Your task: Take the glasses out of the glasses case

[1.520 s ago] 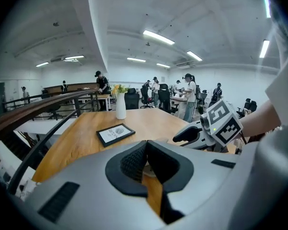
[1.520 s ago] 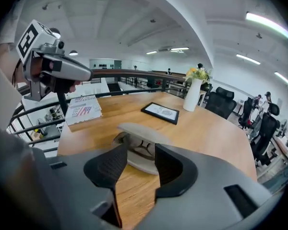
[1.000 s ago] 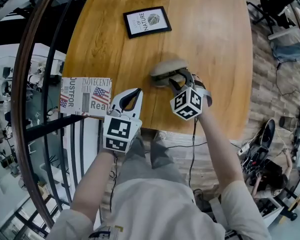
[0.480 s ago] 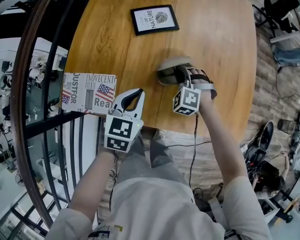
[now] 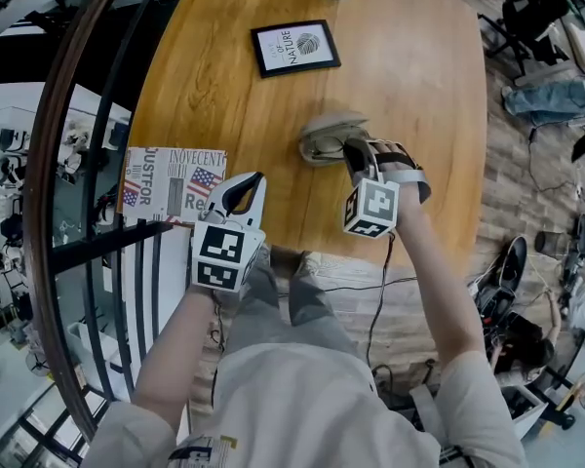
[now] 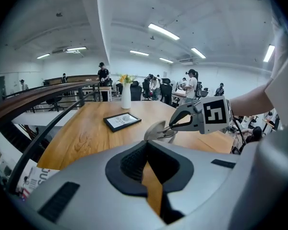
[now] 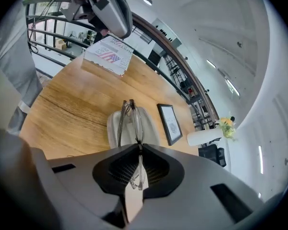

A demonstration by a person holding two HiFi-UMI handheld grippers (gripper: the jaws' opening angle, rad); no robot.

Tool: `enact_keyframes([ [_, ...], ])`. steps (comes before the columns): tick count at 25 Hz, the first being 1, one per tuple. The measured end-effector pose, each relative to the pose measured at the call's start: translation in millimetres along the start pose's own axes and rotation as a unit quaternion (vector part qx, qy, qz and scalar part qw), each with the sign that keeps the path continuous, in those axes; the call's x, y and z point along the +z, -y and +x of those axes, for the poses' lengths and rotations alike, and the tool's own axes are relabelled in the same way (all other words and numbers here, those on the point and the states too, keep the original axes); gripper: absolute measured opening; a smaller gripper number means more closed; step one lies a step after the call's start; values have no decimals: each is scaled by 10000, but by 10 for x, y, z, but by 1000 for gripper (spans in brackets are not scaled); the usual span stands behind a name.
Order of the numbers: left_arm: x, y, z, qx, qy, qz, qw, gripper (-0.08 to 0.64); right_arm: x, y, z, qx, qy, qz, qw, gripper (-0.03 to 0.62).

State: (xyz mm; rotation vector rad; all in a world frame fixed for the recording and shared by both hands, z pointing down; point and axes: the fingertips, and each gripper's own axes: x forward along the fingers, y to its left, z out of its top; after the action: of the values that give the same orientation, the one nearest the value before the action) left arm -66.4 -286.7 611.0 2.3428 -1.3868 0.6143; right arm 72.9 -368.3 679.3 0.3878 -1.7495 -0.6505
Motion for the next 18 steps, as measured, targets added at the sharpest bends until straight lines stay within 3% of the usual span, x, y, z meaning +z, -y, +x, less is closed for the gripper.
enact_keyframes([
  [4, 167, -19, -129, 83, 136, 59, 9999, 15, 63, 218, -435, -287, 175, 427, 9985, 46],
  [8, 452, -6, -273, 98, 385, 285, 9988, 15, 157, 607, -958, -601, 556, 1417, 9865, 46],
  [13, 969, -13, -480, 134, 731, 807, 9940, 15, 238, 1189, -1692, -1318, 921, 2182, 9626, 46],
  [18, 1575, -30, -733, 203, 1225, 1185, 9852, 15, 327, 1593, -2382, -1782, 1601, 3048, 9218, 46],
])
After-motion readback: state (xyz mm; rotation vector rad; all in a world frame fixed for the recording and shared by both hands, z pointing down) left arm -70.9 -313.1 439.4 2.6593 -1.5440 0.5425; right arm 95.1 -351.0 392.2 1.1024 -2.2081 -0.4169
